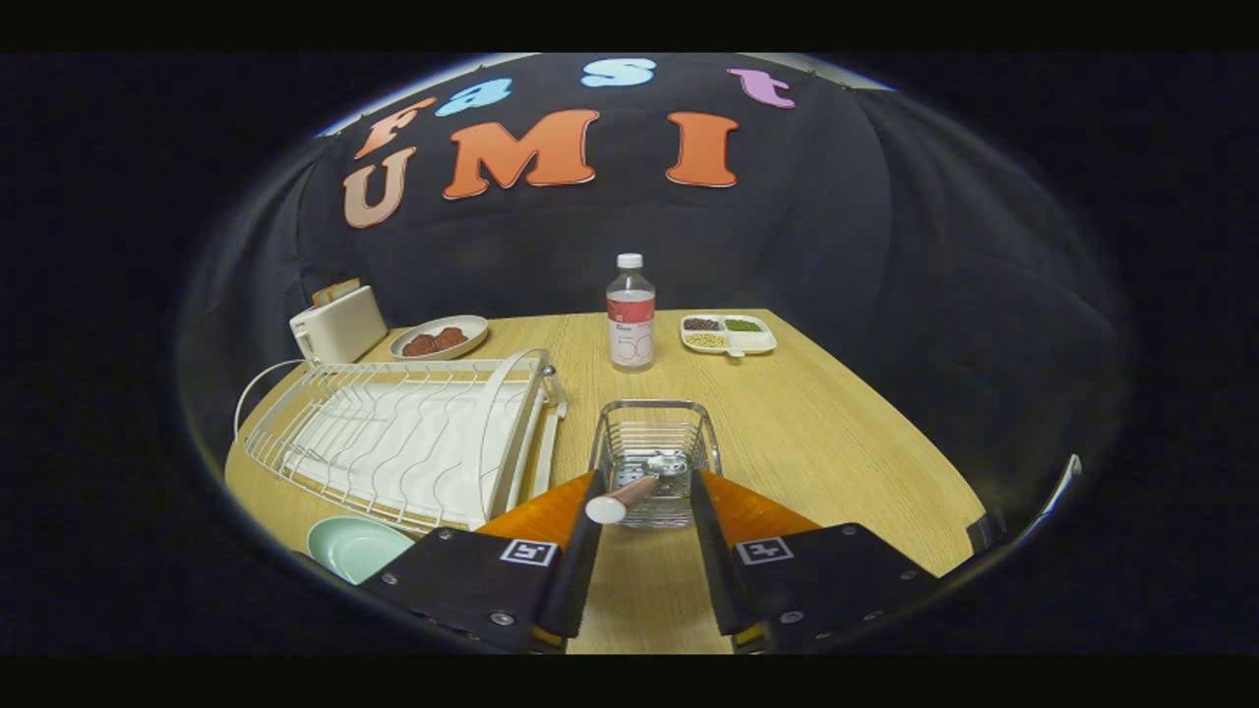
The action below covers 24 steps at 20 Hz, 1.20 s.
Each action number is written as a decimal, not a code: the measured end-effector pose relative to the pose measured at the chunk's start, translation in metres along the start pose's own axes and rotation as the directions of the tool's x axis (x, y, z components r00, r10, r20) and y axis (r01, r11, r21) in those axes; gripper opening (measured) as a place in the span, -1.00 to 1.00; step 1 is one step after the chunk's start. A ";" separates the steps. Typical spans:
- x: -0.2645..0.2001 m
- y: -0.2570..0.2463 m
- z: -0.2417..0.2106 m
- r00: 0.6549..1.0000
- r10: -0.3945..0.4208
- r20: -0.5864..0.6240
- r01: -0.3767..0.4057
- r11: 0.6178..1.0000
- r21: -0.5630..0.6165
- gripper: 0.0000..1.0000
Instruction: Take the plate from the dish rack, then take the spoon from the basket and place it into the plate.
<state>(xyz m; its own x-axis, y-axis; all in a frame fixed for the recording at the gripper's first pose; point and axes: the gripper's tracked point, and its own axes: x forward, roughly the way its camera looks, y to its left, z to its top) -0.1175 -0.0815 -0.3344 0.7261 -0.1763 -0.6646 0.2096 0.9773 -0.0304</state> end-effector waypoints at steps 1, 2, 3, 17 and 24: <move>-0.001 -0.003 0.001 1.000 -0.001 0.006 0.001 1.000 0.021 -0.06; -0.001 -0.004 0.003 1.000 0.005 0.014 -0.006 0.999 0.038 -0.10; -0.002 -0.005 0.003 1.000 0.008 0.019 -0.009 0.999 0.048 -0.17; -0.025 -0.007 0.055 0.996 0.033 0.085 -0.033 0.999 -0.003 -0.75; -0.077 -0.001 0.093 0.988 0.078 0.132 -0.072 0.996 -0.044 -0.75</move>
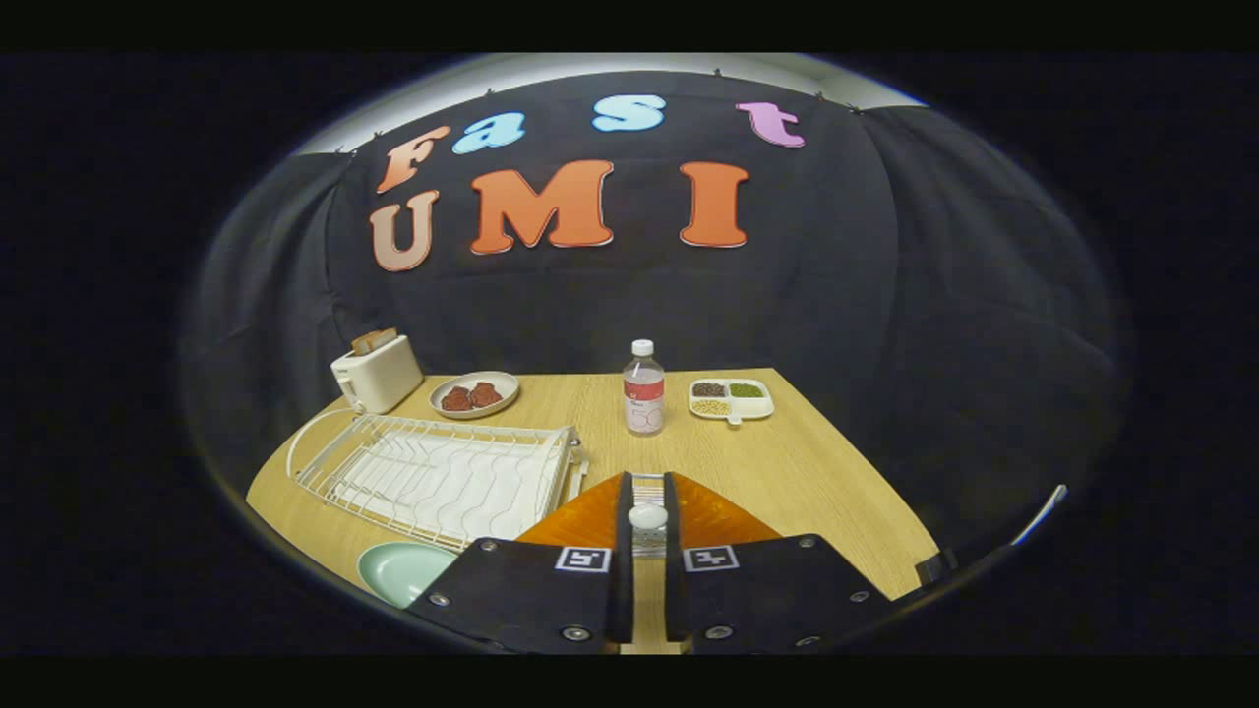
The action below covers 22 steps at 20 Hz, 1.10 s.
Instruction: Take the plate from the dish rack, then take the spoon from the basket and place it into the plate.
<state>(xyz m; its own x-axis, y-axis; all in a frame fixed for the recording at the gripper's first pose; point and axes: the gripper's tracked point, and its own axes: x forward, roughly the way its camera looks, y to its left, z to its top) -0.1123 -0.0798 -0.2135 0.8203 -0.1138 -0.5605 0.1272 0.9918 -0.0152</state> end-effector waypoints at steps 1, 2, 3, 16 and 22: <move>-0.008 0.003 0.003 1.000 0.013 0.002 -0.013 1.000 0.006 -0.75; -0.015 0.005 0.005 1.000 0.027 0.003 -0.027 1.000 0.012 -0.75; -0.022 0.008 0.006 0.999 0.039 0.002 -0.039 0.999 0.018 -0.75; -0.078 0.118 -0.017 0.956 0.288 -0.059 -0.293 0.948 -0.121 -0.75; -0.070 0.166 -0.042 0.910 0.392 -0.132 -0.410 0.897 -0.162 -0.75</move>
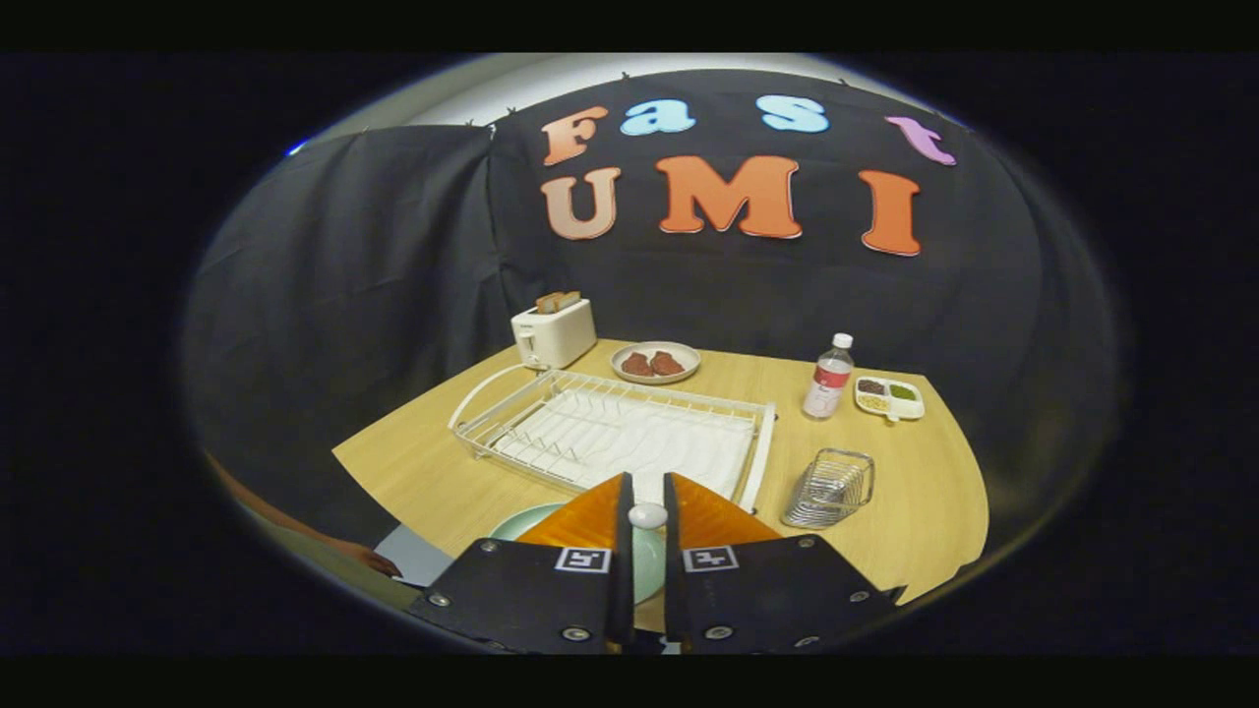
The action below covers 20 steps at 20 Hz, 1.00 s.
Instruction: Take the plate from the dish rack, then take the spoon from the basket and place it into the plate.
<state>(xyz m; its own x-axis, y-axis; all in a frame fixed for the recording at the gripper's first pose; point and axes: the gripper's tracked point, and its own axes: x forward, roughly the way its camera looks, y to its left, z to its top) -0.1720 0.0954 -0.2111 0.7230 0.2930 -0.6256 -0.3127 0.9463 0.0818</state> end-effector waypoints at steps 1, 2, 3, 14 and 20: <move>0.005 0.006 -0.003 1.000 0.015 -0.013 -0.015 1.000 -0.013 -0.75; 0.008 0.013 -0.006 0.999 0.033 -0.022 -0.034 0.999 -0.035 -0.75; 0.012 0.021 -0.007 0.998 0.052 -0.022 -0.053 0.997 -0.057 -0.75; 0.052 0.093 -0.036 0.971 0.223 -0.086 -0.233 0.963 -0.133 -0.75; 0.061 0.089 -0.050 0.975 0.205 -0.080 -0.212 0.974 -0.079 -0.72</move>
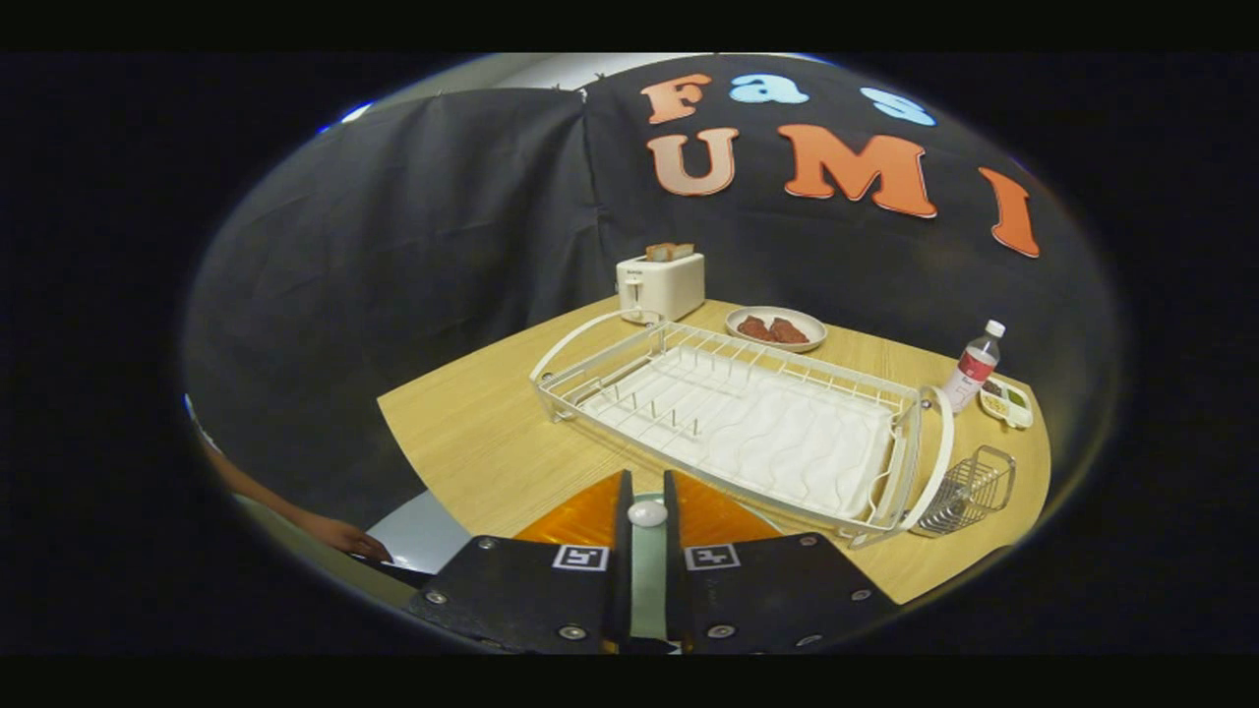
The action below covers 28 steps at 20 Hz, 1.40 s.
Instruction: Take the plate from the dish rack, then take the spoon from the basket and place it into the plate.
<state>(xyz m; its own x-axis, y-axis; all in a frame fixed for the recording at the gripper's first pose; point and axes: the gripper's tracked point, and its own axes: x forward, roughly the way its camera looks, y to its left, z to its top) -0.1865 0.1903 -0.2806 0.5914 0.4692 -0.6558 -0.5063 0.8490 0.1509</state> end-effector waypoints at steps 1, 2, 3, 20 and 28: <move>-0.002 -0.003 -0.001 1.000 -0.005 0.005 0.005 1.000 0.015 -0.71; -0.002 -0.009 -0.004 1.000 -0.016 0.001 0.016 0.999 0.029 -0.70; -0.004 -0.014 -0.009 1.000 -0.026 -0.011 0.026 0.999 0.043 -0.69; -0.035 -0.099 -0.012 0.970 -0.239 -0.047 0.243 0.959 0.146 -0.31; -0.092 -0.158 0.100 0.897 -0.398 0.194 0.371 0.915 0.159 0.17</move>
<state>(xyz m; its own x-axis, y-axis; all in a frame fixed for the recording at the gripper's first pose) -0.0979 0.0378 -0.1700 0.8534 0.1303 -0.5047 -0.1439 0.9895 0.0121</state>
